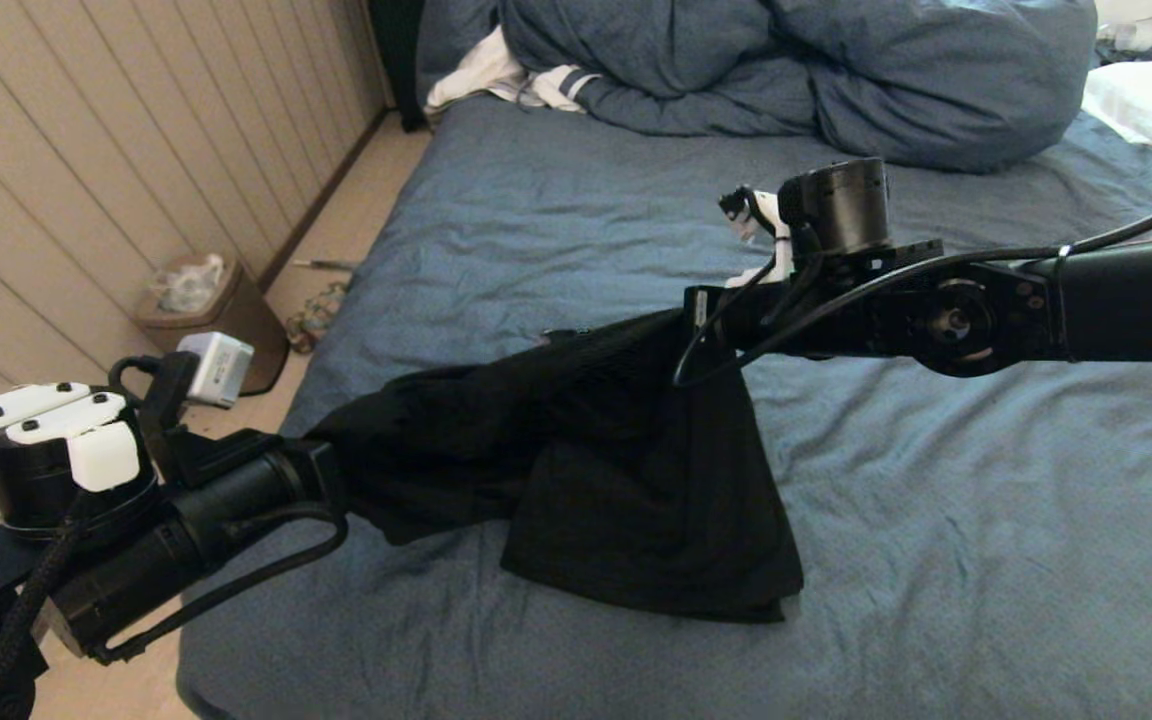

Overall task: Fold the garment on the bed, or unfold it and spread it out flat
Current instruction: Unford the black T-shirt

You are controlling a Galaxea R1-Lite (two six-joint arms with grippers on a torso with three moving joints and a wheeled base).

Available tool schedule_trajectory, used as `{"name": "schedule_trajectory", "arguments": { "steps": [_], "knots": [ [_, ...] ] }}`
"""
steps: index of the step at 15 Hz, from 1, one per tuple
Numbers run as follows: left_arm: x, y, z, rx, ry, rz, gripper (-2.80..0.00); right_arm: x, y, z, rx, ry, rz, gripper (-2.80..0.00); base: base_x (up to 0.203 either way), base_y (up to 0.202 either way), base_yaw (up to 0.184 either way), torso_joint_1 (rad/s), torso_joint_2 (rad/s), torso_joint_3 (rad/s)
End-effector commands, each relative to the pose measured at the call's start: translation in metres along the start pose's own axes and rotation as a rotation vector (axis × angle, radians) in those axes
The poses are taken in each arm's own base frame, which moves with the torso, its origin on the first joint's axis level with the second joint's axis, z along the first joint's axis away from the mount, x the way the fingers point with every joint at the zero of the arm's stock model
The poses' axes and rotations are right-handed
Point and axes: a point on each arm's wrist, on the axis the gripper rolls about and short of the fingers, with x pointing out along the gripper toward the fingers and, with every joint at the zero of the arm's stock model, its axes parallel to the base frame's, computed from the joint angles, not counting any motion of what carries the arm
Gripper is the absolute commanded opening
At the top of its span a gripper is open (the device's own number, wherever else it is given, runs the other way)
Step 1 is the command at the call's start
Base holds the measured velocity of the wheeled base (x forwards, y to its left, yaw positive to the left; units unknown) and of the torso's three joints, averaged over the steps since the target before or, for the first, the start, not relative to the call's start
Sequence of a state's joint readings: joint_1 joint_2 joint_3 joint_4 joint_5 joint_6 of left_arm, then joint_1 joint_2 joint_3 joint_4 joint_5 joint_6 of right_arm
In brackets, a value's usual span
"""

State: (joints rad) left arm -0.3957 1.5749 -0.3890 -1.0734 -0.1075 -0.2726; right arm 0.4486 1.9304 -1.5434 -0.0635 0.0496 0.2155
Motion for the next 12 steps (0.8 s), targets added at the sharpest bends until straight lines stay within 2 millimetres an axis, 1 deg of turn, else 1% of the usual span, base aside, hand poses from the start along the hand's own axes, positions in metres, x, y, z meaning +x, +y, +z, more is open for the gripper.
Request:
{"name": "schedule_trajectory", "arguments": {
  "steps": [1, 3, 5, 8, 11, 12],
  "knots": [
    [0.0, 0.0, -0.001, -0.01, -0.003, -0.001, -2.8, -0.002, 0.008, 0.01, -0.004, -0.033, 0.022, -2.8, 0.0, 0.0, 0.0, 0.0, 0.0, 0.0],
    [-0.002, 0.001, -0.003, -0.011, -0.002, 0.0, -2.8, -0.005, 0.028, 0.017, -0.017, -0.059, 0.069, -2.8, 0.0, 0.0, 0.0, 0.0, 0.0, 0.0],
    [-0.003, 0.001, -0.005, -0.015, 0.003, -0.001, -2.8, -0.008, 0.053, 0.022, -0.033, -0.079, 0.115, -2.8, 0.0, 0.0, 0.0, 0.0, 0.0, 0.0],
    [-0.003, 0.002, -0.006, -0.015, 0.003, -0.001, -2.8, -0.011, 0.089, 0.023, -0.057, -0.062, 0.186, -2.8, 0.0, 0.0, 0.0, 0.0, 0.0, 0.0],
    [-0.006, 0.002, -0.007, -0.016, 0.003, 0.001, -2.8, -0.003, 0.121, 0.022, -0.076, -0.036, 0.249, -2.8, 0.0, 0.0, 0.0, 0.0, 0.0, 0.0],
    [-0.007, 0.001, -0.006, -0.026, -0.006, 0.0, -2.8, 0.003, 0.132, 0.017, -0.087, -0.023, 0.269, -2.8, 0.0, 0.0, 0.0, 0.0, 0.0, 0.0]
  ]
}}
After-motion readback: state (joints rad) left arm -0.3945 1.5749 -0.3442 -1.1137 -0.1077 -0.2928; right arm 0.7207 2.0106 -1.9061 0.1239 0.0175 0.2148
